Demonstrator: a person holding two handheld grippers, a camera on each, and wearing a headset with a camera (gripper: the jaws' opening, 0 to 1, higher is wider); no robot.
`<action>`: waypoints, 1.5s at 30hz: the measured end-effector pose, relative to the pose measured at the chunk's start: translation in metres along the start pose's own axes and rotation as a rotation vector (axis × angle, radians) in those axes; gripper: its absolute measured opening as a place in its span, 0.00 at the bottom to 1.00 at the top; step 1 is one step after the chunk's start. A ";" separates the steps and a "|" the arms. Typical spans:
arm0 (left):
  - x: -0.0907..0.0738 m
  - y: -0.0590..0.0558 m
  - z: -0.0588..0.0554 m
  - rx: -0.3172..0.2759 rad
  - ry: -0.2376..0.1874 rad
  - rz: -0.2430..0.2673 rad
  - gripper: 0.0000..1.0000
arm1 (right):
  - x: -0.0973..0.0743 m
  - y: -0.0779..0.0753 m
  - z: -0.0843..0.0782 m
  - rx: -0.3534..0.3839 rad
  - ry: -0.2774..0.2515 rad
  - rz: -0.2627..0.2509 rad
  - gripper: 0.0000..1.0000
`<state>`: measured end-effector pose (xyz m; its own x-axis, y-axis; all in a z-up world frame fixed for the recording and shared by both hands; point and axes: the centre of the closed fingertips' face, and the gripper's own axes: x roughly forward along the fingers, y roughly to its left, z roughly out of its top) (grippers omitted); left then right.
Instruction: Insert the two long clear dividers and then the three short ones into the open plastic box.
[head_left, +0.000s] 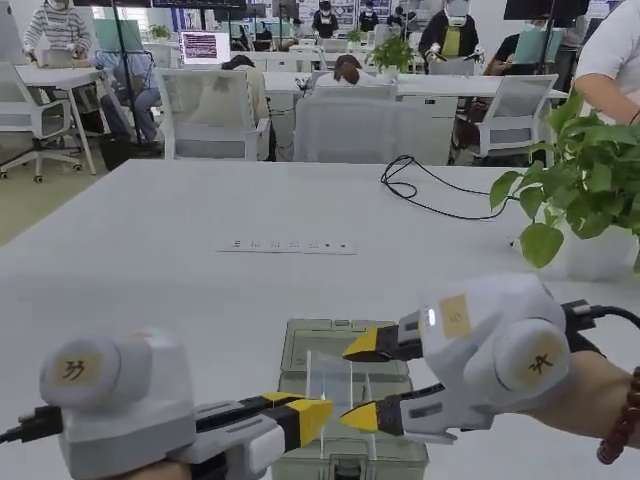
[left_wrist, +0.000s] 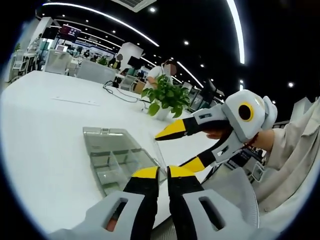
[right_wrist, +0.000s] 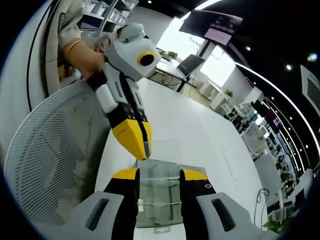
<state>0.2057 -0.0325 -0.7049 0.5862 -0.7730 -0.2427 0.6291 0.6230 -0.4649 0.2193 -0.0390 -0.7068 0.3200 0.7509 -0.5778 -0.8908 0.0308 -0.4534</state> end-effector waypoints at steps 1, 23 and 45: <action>0.000 0.000 0.000 -0.008 -0.002 -0.002 0.00 | 0.000 -0.001 0.000 -0.002 0.000 -0.005 0.32; 0.004 0.004 0.007 0.021 0.019 0.089 0.00 | -0.006 -0.012 0.001 0.005 -0.014 -0.068 0.31; 0.000 0.004 -0.016 0.474 0.196 0.022 0.00 | -0.006 0.001 0.004 0.189 -0.117 0.112 0.28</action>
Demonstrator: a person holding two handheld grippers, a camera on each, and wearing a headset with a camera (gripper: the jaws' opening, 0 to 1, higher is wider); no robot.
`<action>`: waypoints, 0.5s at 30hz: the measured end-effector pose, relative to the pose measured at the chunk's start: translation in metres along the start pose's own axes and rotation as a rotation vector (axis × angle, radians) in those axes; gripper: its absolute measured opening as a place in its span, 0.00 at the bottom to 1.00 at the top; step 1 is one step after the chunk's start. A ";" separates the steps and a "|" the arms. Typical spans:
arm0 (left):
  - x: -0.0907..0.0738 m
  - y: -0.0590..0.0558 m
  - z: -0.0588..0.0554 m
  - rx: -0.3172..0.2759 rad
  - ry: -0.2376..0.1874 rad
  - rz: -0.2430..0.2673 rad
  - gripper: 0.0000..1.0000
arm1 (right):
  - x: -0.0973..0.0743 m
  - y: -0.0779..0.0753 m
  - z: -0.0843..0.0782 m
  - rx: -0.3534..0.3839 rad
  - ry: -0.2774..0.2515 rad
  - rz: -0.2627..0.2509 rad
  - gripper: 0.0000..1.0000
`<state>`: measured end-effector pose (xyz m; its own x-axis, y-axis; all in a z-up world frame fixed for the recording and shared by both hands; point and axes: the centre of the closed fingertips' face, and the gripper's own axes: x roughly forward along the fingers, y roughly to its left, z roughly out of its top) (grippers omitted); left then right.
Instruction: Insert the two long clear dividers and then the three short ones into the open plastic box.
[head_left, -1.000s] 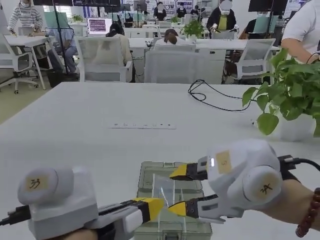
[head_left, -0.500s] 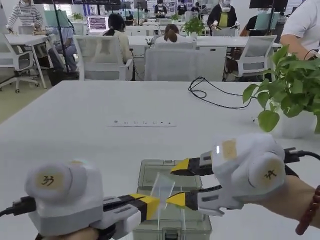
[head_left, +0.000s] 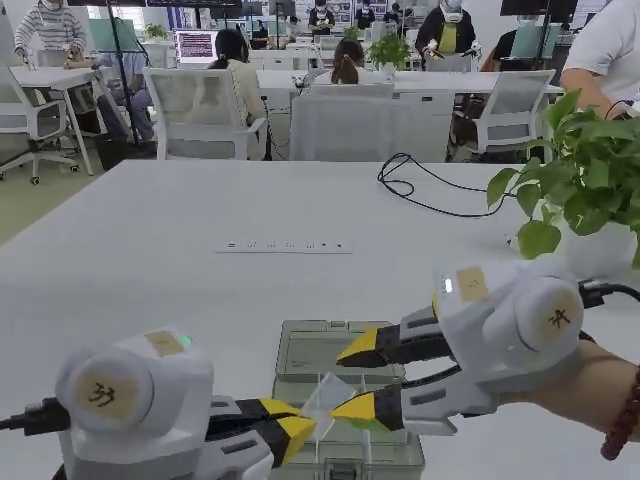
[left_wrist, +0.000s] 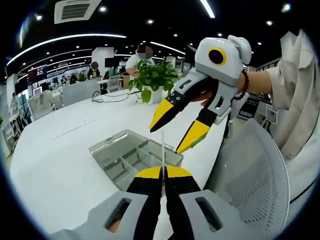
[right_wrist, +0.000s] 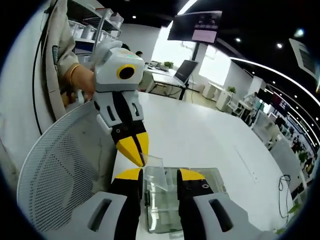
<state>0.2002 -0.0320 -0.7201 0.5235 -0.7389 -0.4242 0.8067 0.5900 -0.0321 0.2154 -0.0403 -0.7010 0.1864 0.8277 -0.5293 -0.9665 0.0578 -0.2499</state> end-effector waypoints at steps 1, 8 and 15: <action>0.000 -0.001 0.000 0.016 0.002 -0.010 0.00 | 0.000 0.002 -0.001 -0.001 0.005 0.011 0.28; -0.003 -0.016 -0.003 0.097 0.014 -0.083 0.00 | 0.002 0.020 -0.006 0.006 0.014 0.118 0.26; -0.004 -0.031 -0.003 0.150 0.013 -0.155 0.00 | 0.000 0.035 -0.010 0.017 0.012 0.193 0.21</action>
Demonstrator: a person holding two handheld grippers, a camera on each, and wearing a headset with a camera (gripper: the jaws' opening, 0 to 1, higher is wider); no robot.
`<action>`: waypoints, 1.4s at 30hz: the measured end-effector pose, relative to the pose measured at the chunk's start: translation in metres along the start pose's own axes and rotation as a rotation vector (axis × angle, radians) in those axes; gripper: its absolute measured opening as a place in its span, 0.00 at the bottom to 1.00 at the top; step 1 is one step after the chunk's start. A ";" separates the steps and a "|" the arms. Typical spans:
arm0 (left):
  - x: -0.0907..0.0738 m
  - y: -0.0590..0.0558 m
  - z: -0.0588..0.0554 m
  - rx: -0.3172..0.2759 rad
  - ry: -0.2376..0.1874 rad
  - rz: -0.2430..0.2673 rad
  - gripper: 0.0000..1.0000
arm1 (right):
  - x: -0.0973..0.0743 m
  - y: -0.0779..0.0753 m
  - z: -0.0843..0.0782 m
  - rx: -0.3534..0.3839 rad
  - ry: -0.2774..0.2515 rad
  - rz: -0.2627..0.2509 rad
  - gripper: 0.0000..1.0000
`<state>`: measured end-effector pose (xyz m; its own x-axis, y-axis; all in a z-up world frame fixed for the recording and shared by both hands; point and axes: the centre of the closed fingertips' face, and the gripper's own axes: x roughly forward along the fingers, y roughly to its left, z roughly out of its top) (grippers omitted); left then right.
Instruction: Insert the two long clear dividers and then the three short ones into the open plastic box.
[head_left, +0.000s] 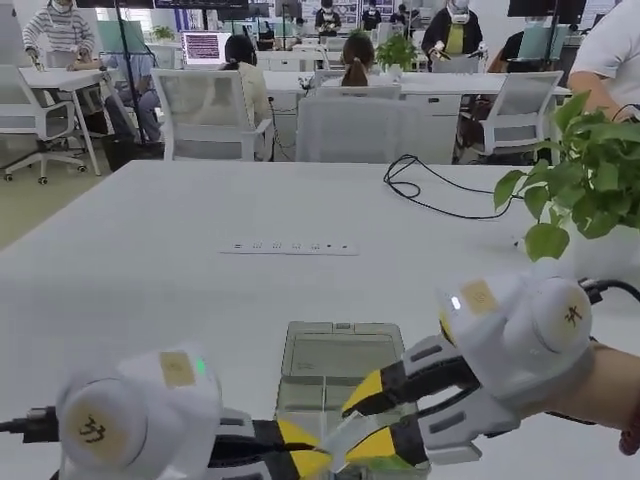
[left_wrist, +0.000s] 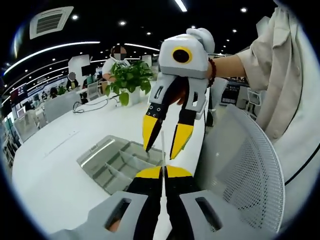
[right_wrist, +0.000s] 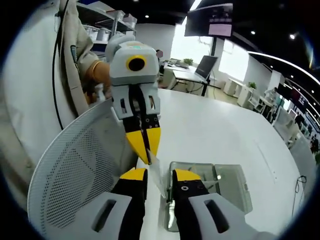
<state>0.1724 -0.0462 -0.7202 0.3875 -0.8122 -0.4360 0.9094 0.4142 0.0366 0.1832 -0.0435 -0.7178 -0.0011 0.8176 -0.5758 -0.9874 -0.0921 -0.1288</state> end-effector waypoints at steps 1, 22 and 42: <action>0.000 -0.001 0.000 0.008 0.000 -0.007 0.00 | 0.000 0.001 0.000 0.001 -0.003 0.002 0.21; -0.006 -0.016 0.005 0.050 -0.030 -0.060 0.00 | -0.006 0.030 0.006 0.035 -0.058 0.094 0.03; -0.014 0.002 0.005 -0.060 -0.085 0.056 0.16 | -0.010 0.008 0.009 0.065 -0.039 -0.016 0.02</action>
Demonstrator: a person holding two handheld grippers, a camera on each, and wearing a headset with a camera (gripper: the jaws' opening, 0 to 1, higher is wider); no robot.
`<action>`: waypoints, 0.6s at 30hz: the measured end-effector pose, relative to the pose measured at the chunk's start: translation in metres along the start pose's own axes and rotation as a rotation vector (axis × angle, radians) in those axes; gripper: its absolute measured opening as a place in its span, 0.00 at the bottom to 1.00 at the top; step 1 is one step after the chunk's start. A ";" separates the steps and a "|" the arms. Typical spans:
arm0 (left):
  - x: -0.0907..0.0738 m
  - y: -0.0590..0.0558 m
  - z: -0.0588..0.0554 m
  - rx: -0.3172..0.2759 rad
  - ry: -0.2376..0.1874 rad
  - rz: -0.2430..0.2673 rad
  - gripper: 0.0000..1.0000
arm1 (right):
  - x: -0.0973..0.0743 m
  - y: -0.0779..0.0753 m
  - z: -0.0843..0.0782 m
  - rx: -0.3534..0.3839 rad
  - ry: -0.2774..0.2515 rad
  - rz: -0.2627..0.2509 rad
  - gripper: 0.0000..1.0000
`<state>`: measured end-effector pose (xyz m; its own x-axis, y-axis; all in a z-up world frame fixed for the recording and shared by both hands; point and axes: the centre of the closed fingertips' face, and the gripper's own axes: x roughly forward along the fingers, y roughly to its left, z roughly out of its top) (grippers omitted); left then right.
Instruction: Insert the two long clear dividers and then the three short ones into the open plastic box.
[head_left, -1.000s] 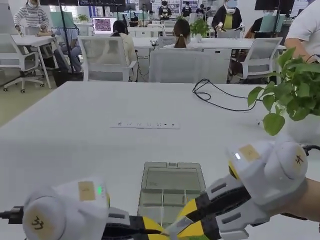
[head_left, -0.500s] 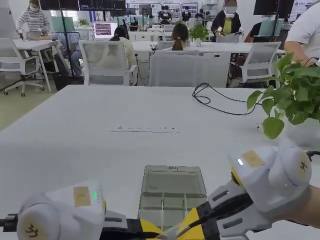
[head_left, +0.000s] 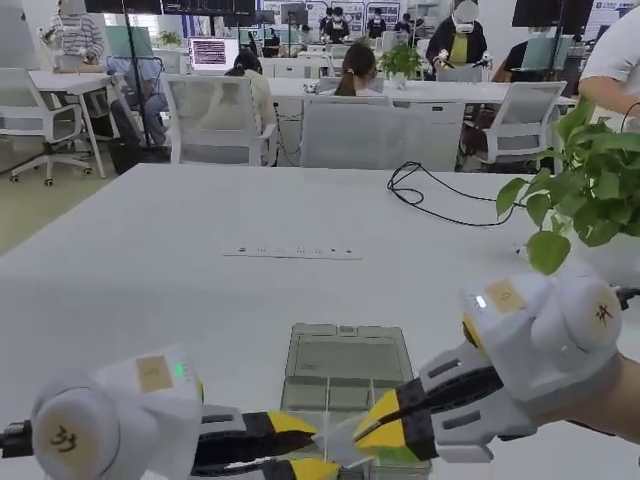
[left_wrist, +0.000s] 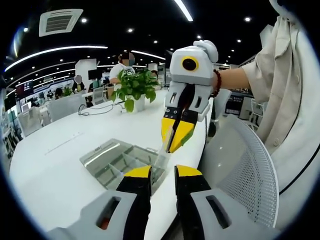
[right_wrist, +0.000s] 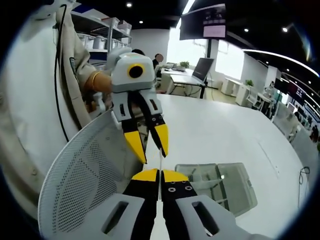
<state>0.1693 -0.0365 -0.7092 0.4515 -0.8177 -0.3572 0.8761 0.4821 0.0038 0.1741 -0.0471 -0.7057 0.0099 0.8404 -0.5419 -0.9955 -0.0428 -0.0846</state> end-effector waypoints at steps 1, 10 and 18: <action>0.000 0.001 -0.001 -0.004 0.000 0.007 0.17 | 0.000 -0.003 0.000 0.005 0.002 -0.011 0.02; -0.005 0.014 -0.002 -0.045 -0.030 0.079 0.29 | -0.003 -0.032 -0.008 0.026 0.025 -0.114 0.02; -0.008 0.022 -0.005 -0.076 -0.046 0.132 0.40 | -0.004 -0.050 -0.015 0.040 0.051 -0.171 0.02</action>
<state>0.1844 -0.0175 -0.7106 0.5710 -0.7582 -0.3148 0.7940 0.6075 -0.0230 0.2251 -0.0562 -0.7123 0.1829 0.8052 -0.5641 -0.9819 0.1206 -0.1463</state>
